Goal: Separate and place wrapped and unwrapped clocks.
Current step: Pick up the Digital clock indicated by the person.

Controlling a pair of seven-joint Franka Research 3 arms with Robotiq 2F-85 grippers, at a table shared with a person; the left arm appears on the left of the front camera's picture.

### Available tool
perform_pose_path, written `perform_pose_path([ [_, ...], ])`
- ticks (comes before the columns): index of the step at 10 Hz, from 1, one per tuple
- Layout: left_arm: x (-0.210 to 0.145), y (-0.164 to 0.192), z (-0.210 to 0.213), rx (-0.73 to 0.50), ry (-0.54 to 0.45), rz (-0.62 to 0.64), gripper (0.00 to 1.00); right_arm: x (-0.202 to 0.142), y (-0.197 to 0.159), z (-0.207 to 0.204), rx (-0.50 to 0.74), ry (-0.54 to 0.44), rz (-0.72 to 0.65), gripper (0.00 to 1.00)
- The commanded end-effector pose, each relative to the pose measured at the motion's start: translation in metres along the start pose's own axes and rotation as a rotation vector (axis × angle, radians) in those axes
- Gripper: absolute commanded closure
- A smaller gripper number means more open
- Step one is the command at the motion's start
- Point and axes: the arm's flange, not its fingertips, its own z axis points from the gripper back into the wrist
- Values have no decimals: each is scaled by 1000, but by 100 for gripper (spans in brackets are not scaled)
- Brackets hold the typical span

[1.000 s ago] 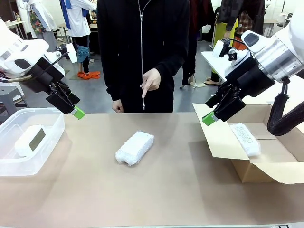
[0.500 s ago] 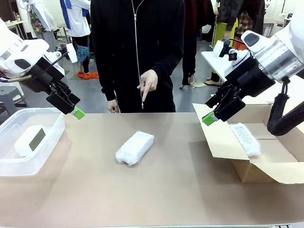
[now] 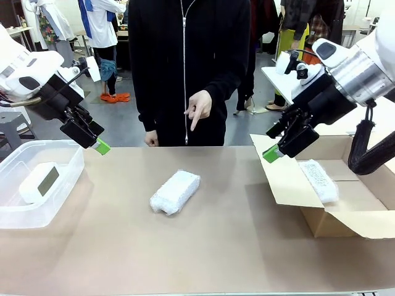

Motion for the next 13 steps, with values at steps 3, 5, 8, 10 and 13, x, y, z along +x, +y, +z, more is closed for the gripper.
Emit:
perform_pose_path([
  [3,0,0,0,3,4,7,0,132,-61,-72,78,113,536,0],
  [5,0,0,0,3,4,7,0,169,-76,-159,147,186,662,0],
  [8,0,0,0,3,4,7,0,149,-67,-242,263,272,873,0],
  [10,0,0,0,3,4,7,0,141,-67,-242,121,158,958,0],
  [13,0,0,0,3,4,7,0,148,-65,-261,279,264,855,0],
])
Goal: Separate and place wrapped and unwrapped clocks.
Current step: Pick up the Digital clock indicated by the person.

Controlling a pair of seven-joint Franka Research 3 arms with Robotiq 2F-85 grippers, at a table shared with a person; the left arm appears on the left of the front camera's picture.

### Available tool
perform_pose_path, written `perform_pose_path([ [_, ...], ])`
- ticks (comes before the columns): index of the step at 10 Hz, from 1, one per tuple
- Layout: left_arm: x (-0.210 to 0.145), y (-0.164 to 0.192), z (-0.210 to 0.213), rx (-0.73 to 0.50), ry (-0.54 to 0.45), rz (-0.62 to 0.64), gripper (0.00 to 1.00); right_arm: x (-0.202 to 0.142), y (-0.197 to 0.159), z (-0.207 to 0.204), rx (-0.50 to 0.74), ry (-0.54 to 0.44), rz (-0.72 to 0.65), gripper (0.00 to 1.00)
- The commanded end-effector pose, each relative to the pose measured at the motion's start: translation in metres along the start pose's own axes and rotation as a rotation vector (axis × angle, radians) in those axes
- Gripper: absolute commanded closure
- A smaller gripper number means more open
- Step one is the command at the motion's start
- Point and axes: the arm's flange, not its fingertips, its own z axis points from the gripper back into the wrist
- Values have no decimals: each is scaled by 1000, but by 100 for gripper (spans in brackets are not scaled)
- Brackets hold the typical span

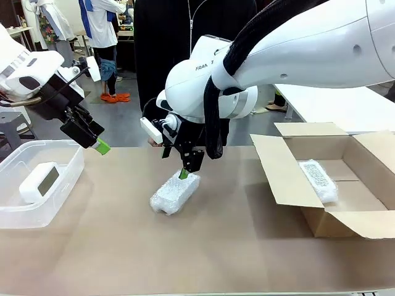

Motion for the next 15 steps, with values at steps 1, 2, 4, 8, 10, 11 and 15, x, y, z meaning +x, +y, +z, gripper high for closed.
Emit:
perform_pose_path([
  [1,-1,0,0,3,4,8,0,-1,-2,2,-21,4,9,0],
  [2,-1,0,0,3,4,8,0,-2,-5,-14,7,52,78,0],
  [4,-1,0,0,3,4,8,0,-1,-6,-34,24,58,178,0],
  [8,-1,0,0,3,4,8,0,-6,-8,-62,44,101,253,0],
  [10,-1,0,0,3,4,8,0,-11,-13,-74,68,137,283,0],
  [11,-1,0,0,3,4,8,0,-14,-16,-78,71,143,301,0],
  [15,-1,0,0,3,4,8,0,-19,-29,-98,99,202,315,0],
])
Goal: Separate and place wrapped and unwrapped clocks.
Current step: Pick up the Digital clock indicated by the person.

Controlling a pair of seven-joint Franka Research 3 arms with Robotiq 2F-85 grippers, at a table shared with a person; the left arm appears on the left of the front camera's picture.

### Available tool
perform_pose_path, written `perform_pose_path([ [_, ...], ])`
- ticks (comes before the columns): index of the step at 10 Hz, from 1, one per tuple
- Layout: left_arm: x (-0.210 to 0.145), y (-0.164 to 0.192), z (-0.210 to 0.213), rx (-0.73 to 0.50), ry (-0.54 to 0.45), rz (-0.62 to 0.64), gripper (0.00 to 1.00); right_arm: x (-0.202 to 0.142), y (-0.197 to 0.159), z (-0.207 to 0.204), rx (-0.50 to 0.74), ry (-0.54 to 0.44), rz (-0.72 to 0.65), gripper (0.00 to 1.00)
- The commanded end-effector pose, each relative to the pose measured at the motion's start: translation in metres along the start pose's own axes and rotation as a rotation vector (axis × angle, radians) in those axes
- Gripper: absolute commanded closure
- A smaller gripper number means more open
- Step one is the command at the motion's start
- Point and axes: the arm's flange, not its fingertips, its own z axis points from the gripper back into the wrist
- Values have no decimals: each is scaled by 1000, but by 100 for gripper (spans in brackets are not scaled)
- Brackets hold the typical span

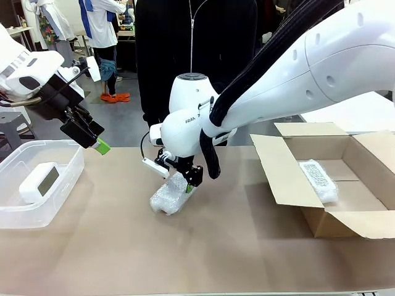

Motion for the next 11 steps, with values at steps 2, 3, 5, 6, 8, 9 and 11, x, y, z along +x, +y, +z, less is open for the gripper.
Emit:
perform_pose_path([
  [2,-1,0,0,3,4,8,0,3,-9,-13,81,21,30,0],
  [3,-1,0,0,3,4,8,0,4,-9,-15,75,23,25,0],
  [5,-1,0,0,3,4,8,0,7,-9,-19,107,17,31,0],
  [6,-1,0,0,3,4,8,0,7,-9,-20,119,28,24,18],
  [8,-1,0,0,3,4,8,0,6,-8,-19,117,26,28,36],
  [9,-1,0,0,3,4,8,0,6,-6,-17,120,25,30,24],
  [11,-1,0,0,3,4,8,0,5,-6,-17,125,18,27,43],
])
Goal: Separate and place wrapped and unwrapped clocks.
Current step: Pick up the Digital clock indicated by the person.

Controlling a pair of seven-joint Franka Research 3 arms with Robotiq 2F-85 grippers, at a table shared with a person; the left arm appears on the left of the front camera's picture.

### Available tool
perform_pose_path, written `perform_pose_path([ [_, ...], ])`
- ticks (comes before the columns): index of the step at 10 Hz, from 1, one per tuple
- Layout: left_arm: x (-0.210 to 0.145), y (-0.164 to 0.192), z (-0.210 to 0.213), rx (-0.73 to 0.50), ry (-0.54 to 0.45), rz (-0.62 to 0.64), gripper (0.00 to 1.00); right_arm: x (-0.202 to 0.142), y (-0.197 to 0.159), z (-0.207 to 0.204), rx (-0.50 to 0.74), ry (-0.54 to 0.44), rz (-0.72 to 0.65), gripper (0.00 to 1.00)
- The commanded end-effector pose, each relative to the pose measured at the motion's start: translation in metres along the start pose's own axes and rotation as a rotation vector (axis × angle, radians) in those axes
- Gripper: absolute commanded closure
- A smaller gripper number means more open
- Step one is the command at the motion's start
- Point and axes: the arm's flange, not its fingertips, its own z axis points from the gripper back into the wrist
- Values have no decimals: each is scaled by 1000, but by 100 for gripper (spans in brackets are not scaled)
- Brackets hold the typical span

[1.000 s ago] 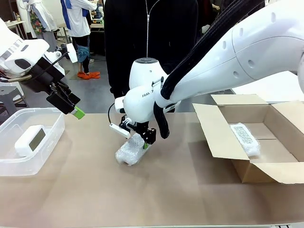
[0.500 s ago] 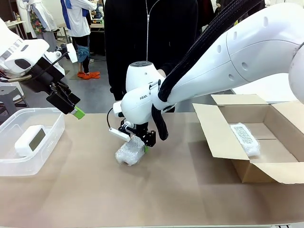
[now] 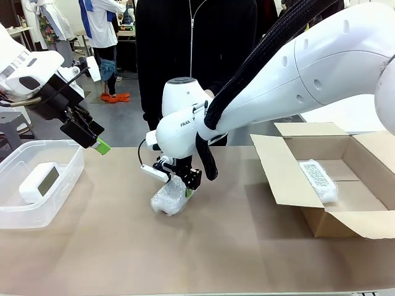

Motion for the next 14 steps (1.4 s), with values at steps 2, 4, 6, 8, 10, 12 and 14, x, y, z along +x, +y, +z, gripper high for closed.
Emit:
perform_pose_path([
  [2,-1,0,0,3,4,8,0,1,8,12,13,-4,-27,73],
  [4,-1,0,0,3,4,8,0,4,32,63,-42,1,-90,73],
  [6,-1,0,0,3,4,8,0,7,57,116,-98,1,-131,73],
  [8,-1,0,0,3,4,8,0,12,79,171,-151,16,-197,73],
  [10,-1,0,0,3,4,8,0,34,95,217,-241,26,-227,73],
  [12,-1,0,0,3,4,8,0,31,87,225,-256,59,-317,73],
  [14,-1,0,0,3,4,8,0,32,86,236,-242,43,-223,73],
])
